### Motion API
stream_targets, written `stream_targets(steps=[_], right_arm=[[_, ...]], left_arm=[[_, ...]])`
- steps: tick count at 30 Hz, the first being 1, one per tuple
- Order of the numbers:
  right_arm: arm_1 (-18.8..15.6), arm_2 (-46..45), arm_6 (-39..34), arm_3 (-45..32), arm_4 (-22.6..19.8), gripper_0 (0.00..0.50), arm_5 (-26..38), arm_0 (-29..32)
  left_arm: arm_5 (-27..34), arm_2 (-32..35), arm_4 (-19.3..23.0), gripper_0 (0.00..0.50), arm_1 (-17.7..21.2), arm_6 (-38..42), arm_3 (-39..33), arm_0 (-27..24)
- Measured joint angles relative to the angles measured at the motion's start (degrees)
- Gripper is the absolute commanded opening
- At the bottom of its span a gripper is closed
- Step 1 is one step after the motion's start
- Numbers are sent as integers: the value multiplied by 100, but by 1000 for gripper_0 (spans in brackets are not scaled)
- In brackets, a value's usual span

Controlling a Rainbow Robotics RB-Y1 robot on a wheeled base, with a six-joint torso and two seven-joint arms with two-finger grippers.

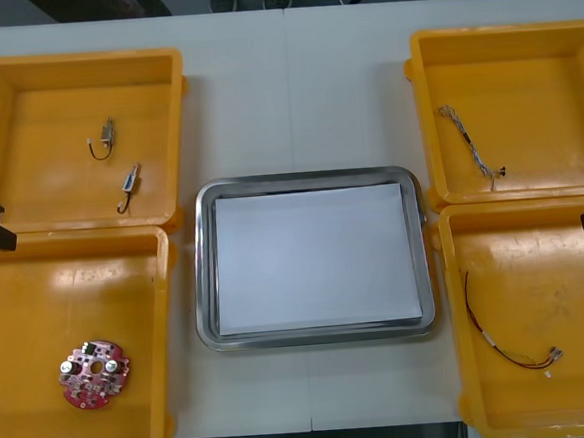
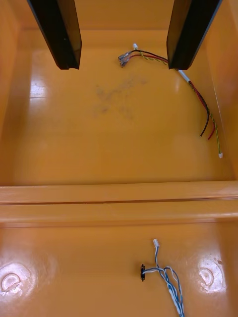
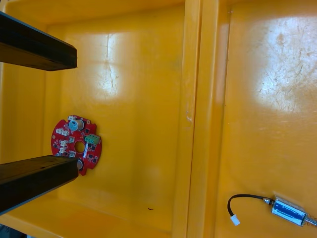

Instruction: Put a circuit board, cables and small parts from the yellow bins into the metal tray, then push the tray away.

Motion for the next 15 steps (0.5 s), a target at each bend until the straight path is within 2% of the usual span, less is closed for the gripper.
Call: stream_targets(steps=[15], right_arm=[[0,0,0,0,0,500,0,0]], left_arm=[[0,0,0,500,0,0,0,0]])
